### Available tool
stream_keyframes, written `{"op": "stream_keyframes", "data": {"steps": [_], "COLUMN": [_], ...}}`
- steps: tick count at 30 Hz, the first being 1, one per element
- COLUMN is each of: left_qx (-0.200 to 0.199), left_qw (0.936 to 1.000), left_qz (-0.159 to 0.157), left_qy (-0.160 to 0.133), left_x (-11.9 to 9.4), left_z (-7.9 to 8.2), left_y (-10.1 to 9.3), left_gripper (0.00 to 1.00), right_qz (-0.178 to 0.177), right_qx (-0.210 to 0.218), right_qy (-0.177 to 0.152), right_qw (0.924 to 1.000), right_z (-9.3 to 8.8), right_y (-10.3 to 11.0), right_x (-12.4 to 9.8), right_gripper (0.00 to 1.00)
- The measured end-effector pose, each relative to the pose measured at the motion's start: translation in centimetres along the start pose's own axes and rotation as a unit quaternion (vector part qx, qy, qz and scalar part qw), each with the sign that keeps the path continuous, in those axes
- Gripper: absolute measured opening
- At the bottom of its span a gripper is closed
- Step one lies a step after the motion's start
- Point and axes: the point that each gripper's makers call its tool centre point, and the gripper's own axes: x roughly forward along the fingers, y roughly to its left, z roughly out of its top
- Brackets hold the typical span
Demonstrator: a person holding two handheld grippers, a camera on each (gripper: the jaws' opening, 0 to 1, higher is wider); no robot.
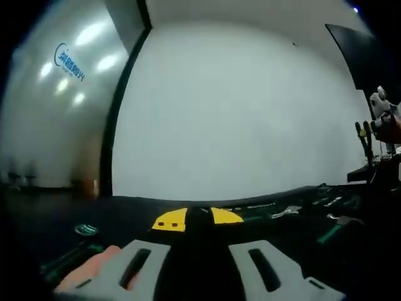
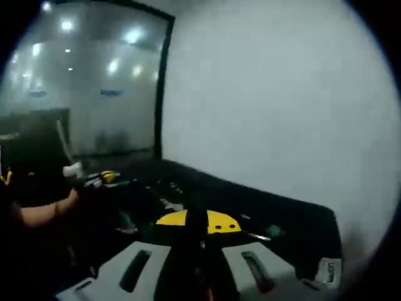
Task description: Pick up the tools and put them into their designated positions in the toolbox.
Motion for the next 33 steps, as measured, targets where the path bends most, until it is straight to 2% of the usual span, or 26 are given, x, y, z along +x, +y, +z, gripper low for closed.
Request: {"op": "stream_keyframes", "data": {"steps": [1,2,3,4,5,7,8,10,13,14,15,16,17,18,19,20,21,22,24,25,26,27,28,29,31,33], "left_qx": [0.002,0.004,0.005,0.005,0.004,0.001,0.000,-0.003,-0.003,-0.002,0.000,0.004,0.006,0.007,0.008,0.009,0.011,0.011,0.012,0.013,0.014,0.016,0.018,0.019,0.018,0.015], "left_qw": [1.0000,1.0000,1.0000,1.0000,1.0000,1.0000,1.0000,1.0000,1.0000,0.9999,0.9999,0.9999,0.9999,0.9998,0.9998,0.9998,0.9998,0.9998,0.9997,0.9997,0.9997,0.9996,0.9996,0.9996,0.9995,0.9996], "left_qz": [0.000,0.000,0.000,0.001,0.001,0.002,0.004,0.005,0.005,0.004,0.004,0.004,0.004,0.003,0.002,0.004,0.002,0.001,0.002,0.002,0.003,0.003,0.004,0.004,0.005,-0.001], "left_qy": [0.001,0.002,0.003,0.004,0.006,0.006,0.006,0.006,0.008,0.010,0.011,0.013,0.015,0.017,0.019,0.019,0.018,0.018,0.020,0.021,0.021,0.021,0.021,0.022,0.025,0.025], "left_x": [0.0,0.0,0.0,0.1,0.1,0.1,0.1,0.1,0.1,0.1,0.2,0.2,0.3,0.3,0.3,0.2,0.2,0.2,0.3,0.4,0.4,0.4,0.4,0.3,0.2,0.0], "left_z": [0.0,-0.1,-0.1,-0.2,-0.3,-0.2,-0.3,-0.3,-0.4,-0.4,-0.5,-0.6,-0.6,-0.7,-0.7,-0.7,-0.7,-0.7,-0.7,-0.8,-0.8,-0.8,-0.8,-0.8,-1.0,-1.1], "left_y": [0.0,-0.1,0.0,0.0,0.1,0.1,0.3,0.4,0.4,0.3,0.3,0.2,0.2,0.1,0.1,0.1,0.1,0.1,0.1,0.1,0.1,0.1,0.1,0.0,-0.1,-0.3], "left_gripper": [0.14,0.14,0.14,0.14,0.14,0.14,0.14,0.14,0.14,0.14,0.14,0.14,0.13,0.13,0.13,0.13,0.13,0.13,0.13,0.13,0.12,0.12,0.12,0.12,0.12,0.11], "right_qz": [0.035,0.068,0.090,0.092,0.094,0.105,0.120,0.133,0.152,0.137,0.140,0.157,0.167,0.172,0.174,0.165,0.174,0.184,0.210,0.221,0.202,0.187,0.188,0.194,0.198,0.223], "right_qx": [-0.033,-0.037,-0.059,-0.050,-0.061,-0.079,-0.083,-0.109,-0.089,-0.090,-0.088,-0.075,-0.065,-0.036,0.033,0.070,0.049,0.021,-0.080,-0.105,-0.088,-0.067,-0.062,-0.087,-0.108,-0.098], "right_qy": [0.047,0.010,0.040,0.106,0.125,0.145,0.171,0.197,0.251,0.273,0.283,0.271,0.243,0.214,0.169,0.149,0.132,0.122,0.127,0.138,0.165,0.195,0.214,0.219,0.231,0.249], "right_qw": [0.9978,0.9970,0.9934,0.9887,0.9859,0.9806,0.9744,0.9652,0.9518,0.9479,0.9449,0.9468,0.9532,0.9609,0.9694,0.9724,0.9746,0.9750,0.9661,0.9599,0.9612,0.9605,0.9565,0.9522,0.9464,0.9376], "right_z": [-2.0,-1.6,-2.3,-3.6,-4.2,-4.7,-5.5,-6.4,-9.3,-10.5,-11.2,-11.2,-10.1,-8.7,-6.4,-5.4,-4.7,-4.9,-6.7,-7.9,-9.1,-10.0,-10.8,-11.6,-12.5,-13.1], "right_y": [2.3,3.5,4.4,4.2,4.3,5.4,6.0,6.9,9.3,8.9,9.0,8.9,8.6,8.2,7.2,5.9,5.2,4.9,4.8,4.7,4.5,4.1,4.2,4.5,4.3,4.5], "right_x": [0.9,1.4,1.9,2.5,2.8,5.1,5.9,6.7,7.2,8.0,8.3,8.1,7.8,7.4,6.2,5.3,3.6,2.5,0.3,-0.1,0.1,0.4,0.4,0.7,0.7,0.0], "right_gripper": [0.06,0.06,0.06,0.06,0.06,0.06,0.06,0.06,0.08,0.08,0.07,0.08,0.08,0.08,0.07,0.06,0.06,0.07,0.09,0.13,0.16,0.15,0.15,0.16,0.14,0.11]}}
